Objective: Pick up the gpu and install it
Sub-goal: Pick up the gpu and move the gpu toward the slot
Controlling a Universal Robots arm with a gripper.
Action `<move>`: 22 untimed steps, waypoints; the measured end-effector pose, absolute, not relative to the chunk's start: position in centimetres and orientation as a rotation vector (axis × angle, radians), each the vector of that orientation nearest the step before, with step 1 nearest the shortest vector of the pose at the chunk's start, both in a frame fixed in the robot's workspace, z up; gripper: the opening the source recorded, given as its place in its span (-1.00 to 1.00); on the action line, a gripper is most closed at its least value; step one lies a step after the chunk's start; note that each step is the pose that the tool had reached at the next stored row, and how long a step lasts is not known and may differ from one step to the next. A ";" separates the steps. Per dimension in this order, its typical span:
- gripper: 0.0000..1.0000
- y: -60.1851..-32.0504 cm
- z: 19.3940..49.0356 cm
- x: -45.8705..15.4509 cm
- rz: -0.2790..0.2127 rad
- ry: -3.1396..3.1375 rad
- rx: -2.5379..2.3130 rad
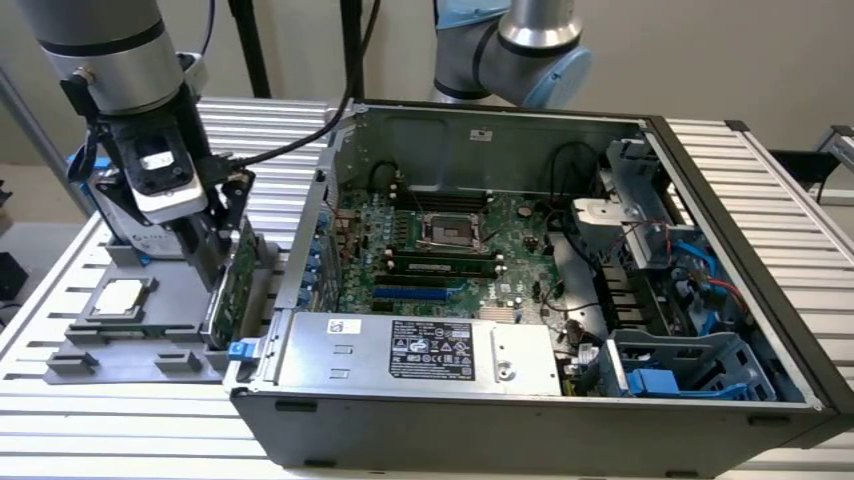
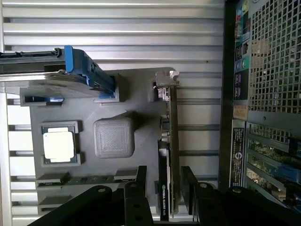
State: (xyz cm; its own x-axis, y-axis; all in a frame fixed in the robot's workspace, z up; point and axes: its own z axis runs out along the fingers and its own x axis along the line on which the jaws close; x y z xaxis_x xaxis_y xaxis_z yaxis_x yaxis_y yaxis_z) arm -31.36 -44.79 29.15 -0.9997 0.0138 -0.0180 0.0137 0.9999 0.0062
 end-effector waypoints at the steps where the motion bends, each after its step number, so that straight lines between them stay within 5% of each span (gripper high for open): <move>1: -0.15 -44.8 29.0 -31.4 0.009 3.123 0.022; 22: -0.15 -45.0 25.2 -31.3 0.008 3.110 0.014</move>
State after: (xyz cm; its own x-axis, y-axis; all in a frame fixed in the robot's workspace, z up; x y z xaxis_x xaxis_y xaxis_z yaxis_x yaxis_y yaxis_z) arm -31.26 -45.02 25.15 -0.9995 0.0092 -0.0315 0.0090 0.9999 0.0054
